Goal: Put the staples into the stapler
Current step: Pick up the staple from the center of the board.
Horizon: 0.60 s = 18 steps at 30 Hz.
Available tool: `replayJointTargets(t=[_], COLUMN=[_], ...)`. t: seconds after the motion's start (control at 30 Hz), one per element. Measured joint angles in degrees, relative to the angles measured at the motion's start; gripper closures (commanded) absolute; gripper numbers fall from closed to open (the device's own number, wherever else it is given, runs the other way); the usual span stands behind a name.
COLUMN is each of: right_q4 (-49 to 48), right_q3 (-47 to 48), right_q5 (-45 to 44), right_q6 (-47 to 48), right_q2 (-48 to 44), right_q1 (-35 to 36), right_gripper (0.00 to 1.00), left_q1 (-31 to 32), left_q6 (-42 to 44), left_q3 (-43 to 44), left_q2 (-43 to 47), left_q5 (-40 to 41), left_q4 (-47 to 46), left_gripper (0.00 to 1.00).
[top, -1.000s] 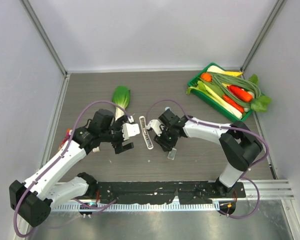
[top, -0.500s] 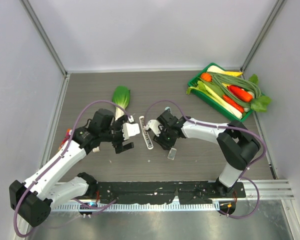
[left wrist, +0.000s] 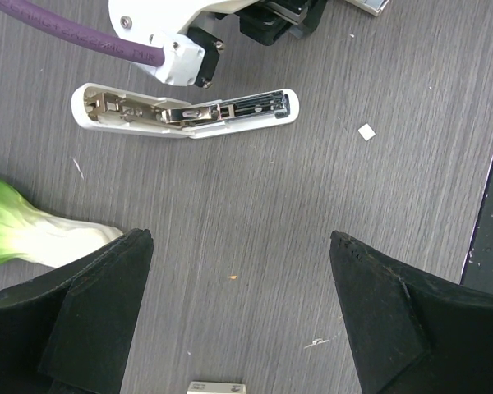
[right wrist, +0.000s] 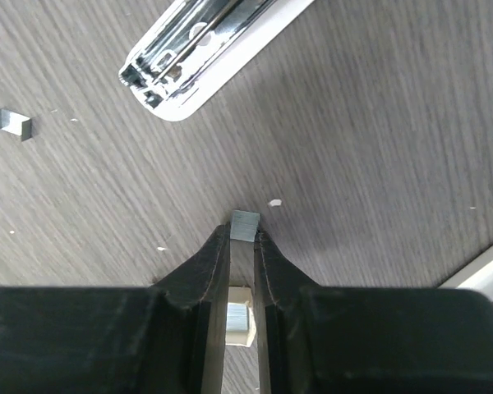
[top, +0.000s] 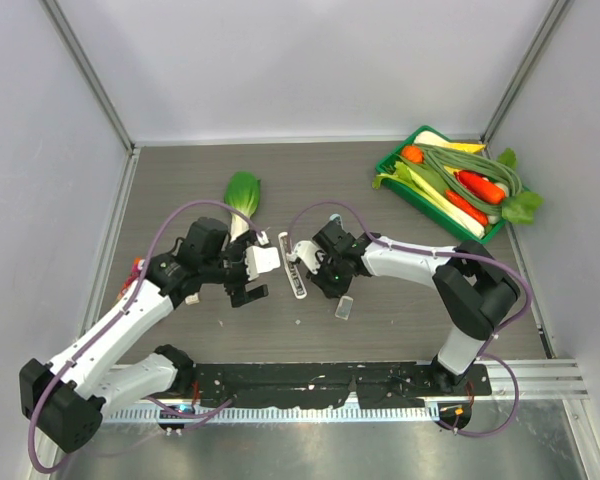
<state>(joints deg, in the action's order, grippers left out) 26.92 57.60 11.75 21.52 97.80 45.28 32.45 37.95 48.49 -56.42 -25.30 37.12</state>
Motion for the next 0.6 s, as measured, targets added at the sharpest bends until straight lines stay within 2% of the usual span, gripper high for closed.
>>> replayJointTargets(t=[0.1,0.2,0.47,0.6], right_q4=[1.6,4.59,13.11,19.08], right_q3=[0.42,2.16,8.22,9.46], right_q5=[2.38,8.35,31.67,40.19], right_q6=[-0.04,-0.11,2.08,6.21], right_q2=[0.0,-0.02,-0.79,-0.81], right_q1=[-0.59,-2.54,-16.39,-18.4], right_gripper=[0.84,0.85,0.87,0.87], left_q1=[0.0,0.2,3.63,6.34], left_q6=[0.57,2.05,10.38,12.74], left_q3=[0.0,0.04,4.74,9.84], left_q2=[-0.52,-1.95,-11.08,-16.72], left_q5=[-0.33,-0.87,-3.1,-4.09], left_q4=[0.02,0.02,-0.68,-1.75], left_gripper=[0.07,0.07,0.07,0.08])
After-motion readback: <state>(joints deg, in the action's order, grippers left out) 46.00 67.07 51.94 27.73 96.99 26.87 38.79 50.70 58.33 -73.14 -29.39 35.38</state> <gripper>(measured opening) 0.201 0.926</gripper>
